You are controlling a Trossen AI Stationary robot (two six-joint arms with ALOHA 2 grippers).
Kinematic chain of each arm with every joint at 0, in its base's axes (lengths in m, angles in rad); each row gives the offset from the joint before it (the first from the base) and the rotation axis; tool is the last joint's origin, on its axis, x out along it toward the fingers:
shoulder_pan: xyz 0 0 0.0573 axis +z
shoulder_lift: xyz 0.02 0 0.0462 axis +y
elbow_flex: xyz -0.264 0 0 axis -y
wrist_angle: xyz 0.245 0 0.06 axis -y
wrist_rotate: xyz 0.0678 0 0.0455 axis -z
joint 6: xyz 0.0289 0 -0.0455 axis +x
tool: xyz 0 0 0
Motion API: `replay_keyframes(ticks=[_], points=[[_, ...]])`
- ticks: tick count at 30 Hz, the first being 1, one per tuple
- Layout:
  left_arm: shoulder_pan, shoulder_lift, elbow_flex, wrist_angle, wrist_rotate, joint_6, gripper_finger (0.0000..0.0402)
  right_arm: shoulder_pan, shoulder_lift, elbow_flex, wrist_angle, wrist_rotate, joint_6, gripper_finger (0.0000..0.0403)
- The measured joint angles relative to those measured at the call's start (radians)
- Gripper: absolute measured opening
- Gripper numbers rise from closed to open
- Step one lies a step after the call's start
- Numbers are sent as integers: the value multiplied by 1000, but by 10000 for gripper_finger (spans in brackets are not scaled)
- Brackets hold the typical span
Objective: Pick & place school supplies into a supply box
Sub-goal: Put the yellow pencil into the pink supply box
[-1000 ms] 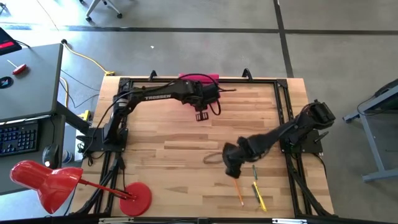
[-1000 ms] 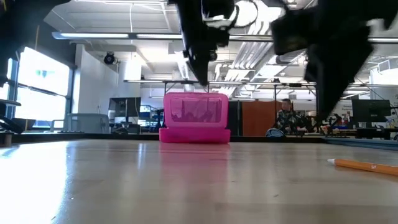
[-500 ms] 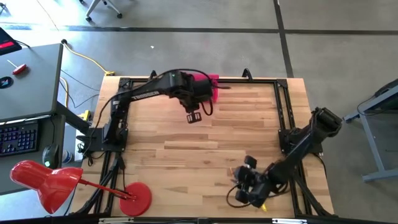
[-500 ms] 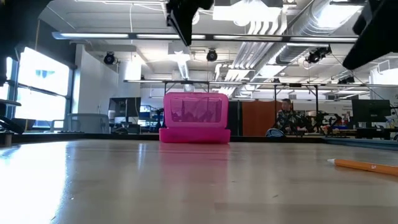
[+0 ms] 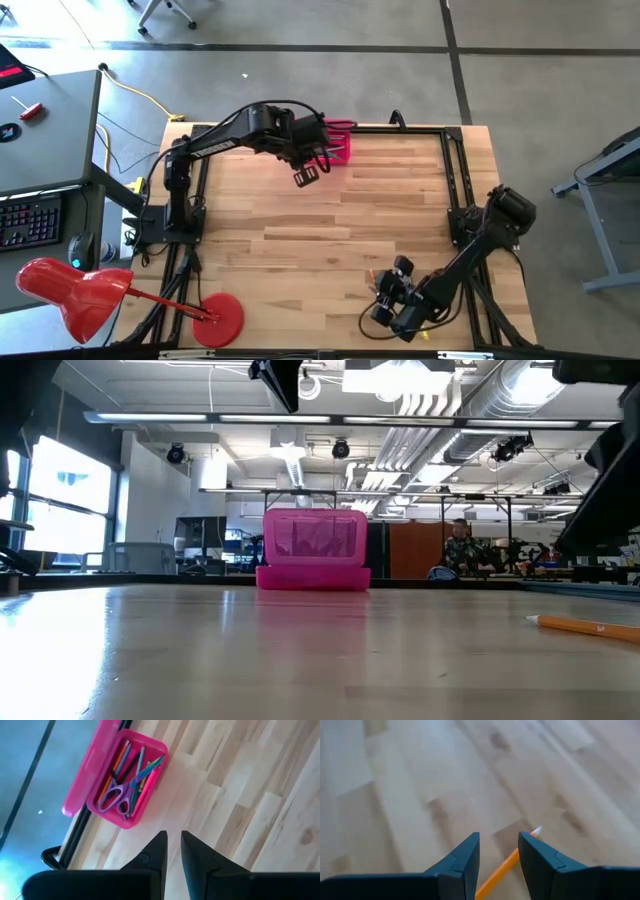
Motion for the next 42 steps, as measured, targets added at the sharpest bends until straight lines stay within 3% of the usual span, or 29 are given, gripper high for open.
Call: replay_keyframes(ticks=[5, 12, 17, 21, 23, 26, 29, 42], points=[[0, 0, 0, 3, -11, 0, 83, -49, 17, 0, -50, -12, 11, 114], [0, 0, -1, -1, -10, 3, 83, -93, 112, 0, 34, -59, 11, 114], [0, 0, -1, -6, -10, 12, 83, -94, 116, 3, 22, 33, 0, 114], [0, 0, -1, -6, -9, 12, 83, -94, 78, 47, -79, 42, -17, 114], [0, 0, -1, -6, -9, 12, 83, -94, 70, 78, -195, 14, 38, 114], [0, 0, -1, -6, -9, 12, 83, -94, 69, 111, -377, -113, 191, 114], [0, 0, -1, -5, -9, 12, 83, -92, 69, 106, -423, -243, 307, 114], [0, 0, -1, -3, -9, 11, 83, -139, 69, 97, -364, -304, 352, 114]])
